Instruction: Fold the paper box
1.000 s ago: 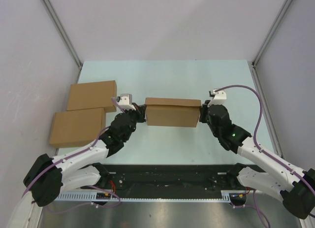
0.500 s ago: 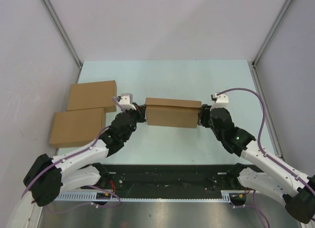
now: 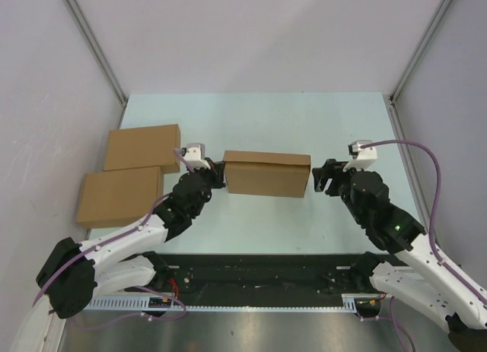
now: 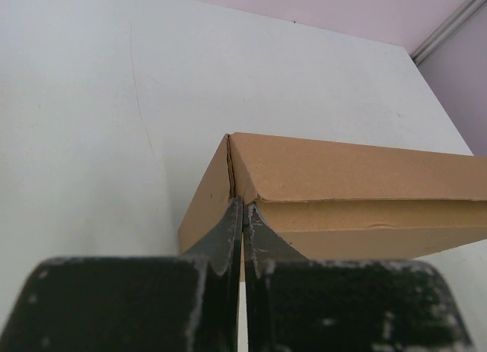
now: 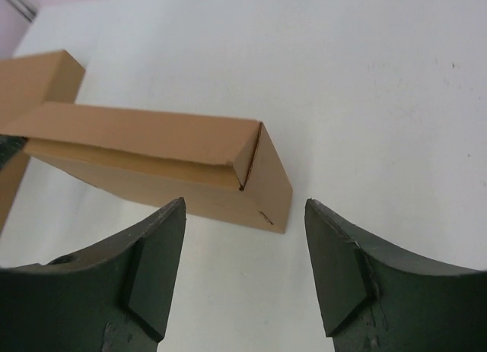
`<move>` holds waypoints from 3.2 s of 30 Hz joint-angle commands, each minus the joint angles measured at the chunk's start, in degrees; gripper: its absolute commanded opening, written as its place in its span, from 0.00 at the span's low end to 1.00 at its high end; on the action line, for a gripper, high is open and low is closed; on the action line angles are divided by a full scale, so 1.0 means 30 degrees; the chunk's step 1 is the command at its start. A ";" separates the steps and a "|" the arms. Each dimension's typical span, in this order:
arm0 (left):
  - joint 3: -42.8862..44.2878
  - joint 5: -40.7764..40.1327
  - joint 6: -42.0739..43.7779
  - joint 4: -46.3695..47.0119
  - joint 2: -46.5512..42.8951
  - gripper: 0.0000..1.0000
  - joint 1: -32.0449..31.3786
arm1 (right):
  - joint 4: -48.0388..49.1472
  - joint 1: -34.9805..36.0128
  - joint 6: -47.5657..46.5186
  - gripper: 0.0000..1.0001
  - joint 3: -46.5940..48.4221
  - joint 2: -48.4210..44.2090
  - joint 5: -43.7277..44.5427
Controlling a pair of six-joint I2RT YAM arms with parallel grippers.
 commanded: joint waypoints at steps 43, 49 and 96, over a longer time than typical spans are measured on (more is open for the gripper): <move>0.1101 -0.0944 -0.0650 -0.4400 -0.0268 0.38 -0.0153 | 0.9755 -0.9695 0.6190 0.62 -0.5089 0.5331 -1.4461; 0.1511 -0.1441 -0.0562 -0.5540 -0.1763 0.56 -0.0153 | 0.9931 -0.9753 0.6249 0.62 -0.5089 0.5273 -1.4402; 0.0164 1.6663 -0.9234 0.3216 0.2921 0.55 0.8020 | 0.8935 -0.9724 0.5487 0.65 -0.5089 0.4745 -1.4255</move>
